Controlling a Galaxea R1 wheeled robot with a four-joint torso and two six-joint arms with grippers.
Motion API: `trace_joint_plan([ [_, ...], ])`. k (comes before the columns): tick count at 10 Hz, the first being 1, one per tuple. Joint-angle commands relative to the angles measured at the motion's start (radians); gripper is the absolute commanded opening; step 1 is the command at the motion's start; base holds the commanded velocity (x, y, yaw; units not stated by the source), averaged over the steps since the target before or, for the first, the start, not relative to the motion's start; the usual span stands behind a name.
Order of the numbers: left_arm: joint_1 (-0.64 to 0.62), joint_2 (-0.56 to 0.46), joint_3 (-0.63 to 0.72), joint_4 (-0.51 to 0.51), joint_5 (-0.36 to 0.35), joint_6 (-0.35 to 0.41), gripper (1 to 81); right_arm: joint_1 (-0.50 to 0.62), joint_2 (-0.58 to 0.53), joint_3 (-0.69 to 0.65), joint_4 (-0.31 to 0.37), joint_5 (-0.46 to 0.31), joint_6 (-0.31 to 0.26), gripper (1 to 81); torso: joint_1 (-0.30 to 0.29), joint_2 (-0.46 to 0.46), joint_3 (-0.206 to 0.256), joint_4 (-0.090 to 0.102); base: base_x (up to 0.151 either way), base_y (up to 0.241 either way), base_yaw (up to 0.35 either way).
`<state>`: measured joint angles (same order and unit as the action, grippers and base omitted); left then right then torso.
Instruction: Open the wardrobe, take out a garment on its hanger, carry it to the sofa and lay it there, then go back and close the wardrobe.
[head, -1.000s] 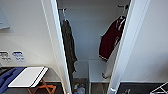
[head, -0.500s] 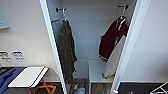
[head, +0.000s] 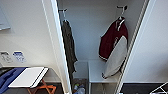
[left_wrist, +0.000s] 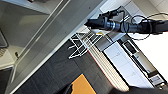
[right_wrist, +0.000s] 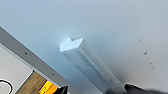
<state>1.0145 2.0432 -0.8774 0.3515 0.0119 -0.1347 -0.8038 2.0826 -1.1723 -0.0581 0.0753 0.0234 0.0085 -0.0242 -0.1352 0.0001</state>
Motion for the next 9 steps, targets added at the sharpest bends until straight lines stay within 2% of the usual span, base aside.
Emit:
trace_joint_plan([
  [1, -0.084, -0.061, 0.028, 0.018, -0.013, 0.003, 81.1, 0.036, -0.010, 0.076, 0.011, -0.181, 0.036, 81.1, 0.000, 0.000, 0.000, 0.000, 0.000, 0.000, 0.000],
  [5, -0.049, -0.075, 0.012, 0.024, -0.030, 0.003, 81.1, 0.030, -0.054, 0.048, 0.012, -0.180, 0.042, 81.1, 0.000, 0.000, 0.000, 0.000, 0.000, 0.000, 0.000],
  [9, 0.013, -0.083, -0.064, 0.038, -0.056, 0.001, 81.1, 0.016, -0.092, 0.008, 0.015, -0.172, 0.047, 81.1, -0.002, -0.001, 0.000, 0.000, 0.000, 0.000, 0.000],
])
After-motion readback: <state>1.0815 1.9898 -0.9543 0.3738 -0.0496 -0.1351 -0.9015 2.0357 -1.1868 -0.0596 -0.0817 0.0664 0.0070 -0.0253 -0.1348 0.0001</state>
